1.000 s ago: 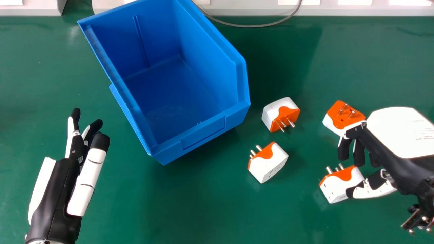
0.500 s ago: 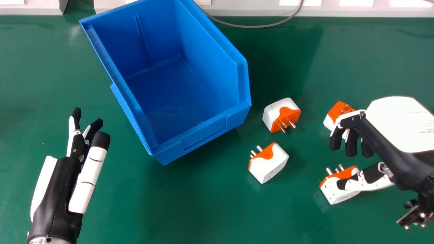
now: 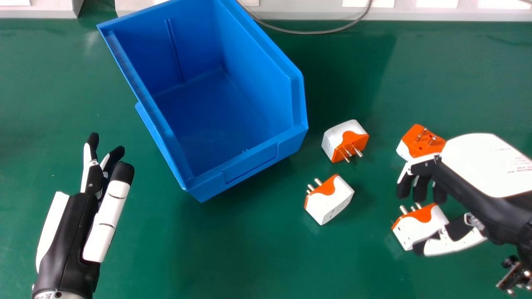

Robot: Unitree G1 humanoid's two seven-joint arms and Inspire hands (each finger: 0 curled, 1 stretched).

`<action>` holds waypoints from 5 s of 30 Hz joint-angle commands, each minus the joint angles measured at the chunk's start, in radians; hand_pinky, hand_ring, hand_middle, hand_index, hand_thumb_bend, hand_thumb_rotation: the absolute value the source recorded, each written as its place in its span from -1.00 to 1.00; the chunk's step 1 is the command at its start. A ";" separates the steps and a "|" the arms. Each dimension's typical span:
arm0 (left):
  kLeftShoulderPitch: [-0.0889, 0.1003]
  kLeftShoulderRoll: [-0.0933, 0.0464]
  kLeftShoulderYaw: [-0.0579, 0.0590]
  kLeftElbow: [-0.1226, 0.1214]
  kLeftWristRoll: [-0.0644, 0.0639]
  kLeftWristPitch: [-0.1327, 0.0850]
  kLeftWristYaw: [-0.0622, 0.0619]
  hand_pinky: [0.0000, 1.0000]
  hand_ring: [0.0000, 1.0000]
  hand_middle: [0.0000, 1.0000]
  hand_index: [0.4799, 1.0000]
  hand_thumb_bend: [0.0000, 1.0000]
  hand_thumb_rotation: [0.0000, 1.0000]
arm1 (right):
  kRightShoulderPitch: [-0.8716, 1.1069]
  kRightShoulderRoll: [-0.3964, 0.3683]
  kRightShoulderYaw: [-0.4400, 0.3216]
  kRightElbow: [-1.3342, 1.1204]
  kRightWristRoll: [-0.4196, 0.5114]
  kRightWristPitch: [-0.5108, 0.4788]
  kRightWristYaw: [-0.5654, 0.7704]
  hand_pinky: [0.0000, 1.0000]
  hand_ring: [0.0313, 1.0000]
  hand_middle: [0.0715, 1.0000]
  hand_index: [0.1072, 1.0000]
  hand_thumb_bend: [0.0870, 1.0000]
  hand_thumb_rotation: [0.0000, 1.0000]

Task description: Pick all objects and put in blue box

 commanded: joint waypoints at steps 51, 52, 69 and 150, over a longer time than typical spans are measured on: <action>0.001 0.046 0.042 -0.020 -0.025 0.014 -0.020 0.89 0.94 0.97 0.89 0.39 1.00 | -0.345 -0.108 0.295 0.589 -0.286 -0.326 -0.253 0.55 0.72 0.69 0.58 0.23 -0.72; 0.000 0.047 0.042 -0.018 -0.025 0.014 -0.021 0.89 0.94 0.97 0.89 0.39 1.00 | -0.355 -0.108 0.301 0.607 -0.288 -0.334 -0.269 0.55 0.72 0.68 0.57 0.22 -0.74; 0.011 0.052 0.054 -0.020 -0.026 0.007 -0.023 0.90 0.93 0.97 0.89 0.40 1.00 | -0.503 -0.096 0.450 0.823 -0.407 -0.353 -0.515 -0.19 -0.06 0.06 -0.17 -0.12 -1.00; -0.043 0.029 0.010 -0.032 -0.015 0.079 0.001 0.79 0.86 0.89 0.73 0.47 0.96 | -1.064 0.568 0.583 0.891 -0.352 -0.129 -0.594 -0.35 -0.16 -0.05 -0.10 -0.11 -1.00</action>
